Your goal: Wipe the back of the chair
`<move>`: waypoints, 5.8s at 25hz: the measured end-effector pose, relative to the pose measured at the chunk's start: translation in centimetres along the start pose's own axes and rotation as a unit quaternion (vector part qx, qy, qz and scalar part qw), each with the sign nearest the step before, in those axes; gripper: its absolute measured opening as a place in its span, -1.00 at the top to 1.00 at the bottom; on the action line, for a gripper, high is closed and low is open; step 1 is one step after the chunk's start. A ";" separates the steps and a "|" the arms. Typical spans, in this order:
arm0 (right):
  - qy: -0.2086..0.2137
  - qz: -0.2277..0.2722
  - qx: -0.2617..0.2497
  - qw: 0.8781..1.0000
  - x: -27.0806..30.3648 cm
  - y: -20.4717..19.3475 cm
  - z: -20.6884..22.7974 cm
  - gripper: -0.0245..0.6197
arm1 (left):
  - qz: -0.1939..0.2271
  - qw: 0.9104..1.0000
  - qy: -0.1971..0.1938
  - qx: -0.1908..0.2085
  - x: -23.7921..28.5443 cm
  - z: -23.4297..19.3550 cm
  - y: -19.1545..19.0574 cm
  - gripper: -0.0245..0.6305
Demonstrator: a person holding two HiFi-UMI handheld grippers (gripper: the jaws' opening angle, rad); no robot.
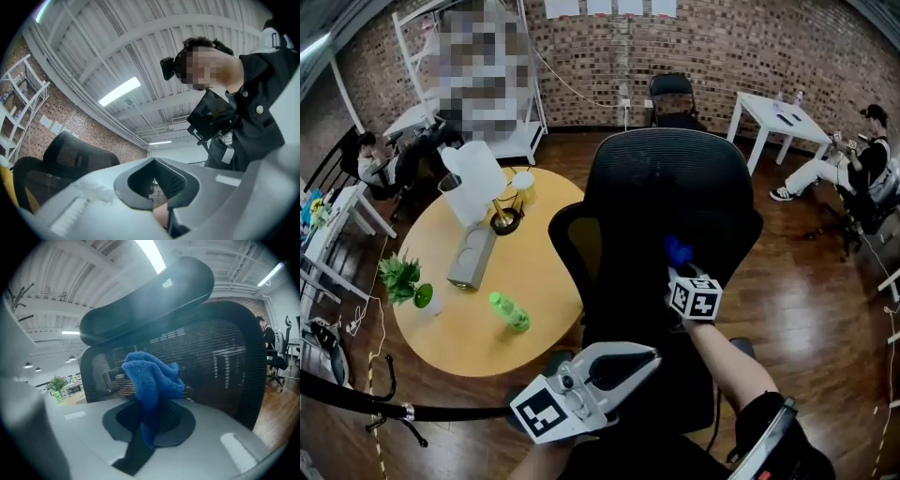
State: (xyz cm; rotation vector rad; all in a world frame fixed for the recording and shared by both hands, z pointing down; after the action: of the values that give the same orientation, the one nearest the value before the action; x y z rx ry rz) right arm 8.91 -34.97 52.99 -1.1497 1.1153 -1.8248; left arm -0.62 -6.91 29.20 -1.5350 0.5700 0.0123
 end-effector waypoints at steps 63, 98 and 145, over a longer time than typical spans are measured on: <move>-0.119 -0.061 0.071 0.988 -6.8 -8.9 20.7 0.76 | -0.044 0.995 -0.081 -0.045 9.0 1.4 -7.3 0.91; 0.067 -0.231 0.010 0.971 4.3 -22.4 -9.7 0.76 | -0.022 0.988 0.152 -0.022 -8.3 -0.5 -2.8 0.91; -0.007 -0.237 0.052 0.970 0.0 -25.5 11.2 0.76 | -0.077 0.994 0.022 -0.073 3.1 -1.9 -10.9 0.91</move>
State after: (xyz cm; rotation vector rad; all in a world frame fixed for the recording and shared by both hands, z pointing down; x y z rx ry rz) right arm 16.51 -28.42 79.00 -1.4529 0.7644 -2.1971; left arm 5.31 -10.39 38.35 -1.7230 0.4926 -0.1011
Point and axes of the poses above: the fingertips, and each gripper's own axes: x forward along the fingers, z to its right, y out of its top, the point moved 1 cm from there along -x, backward along the fingers, and after that the axes turned 1 degree about -y, right-handed, at the moved point
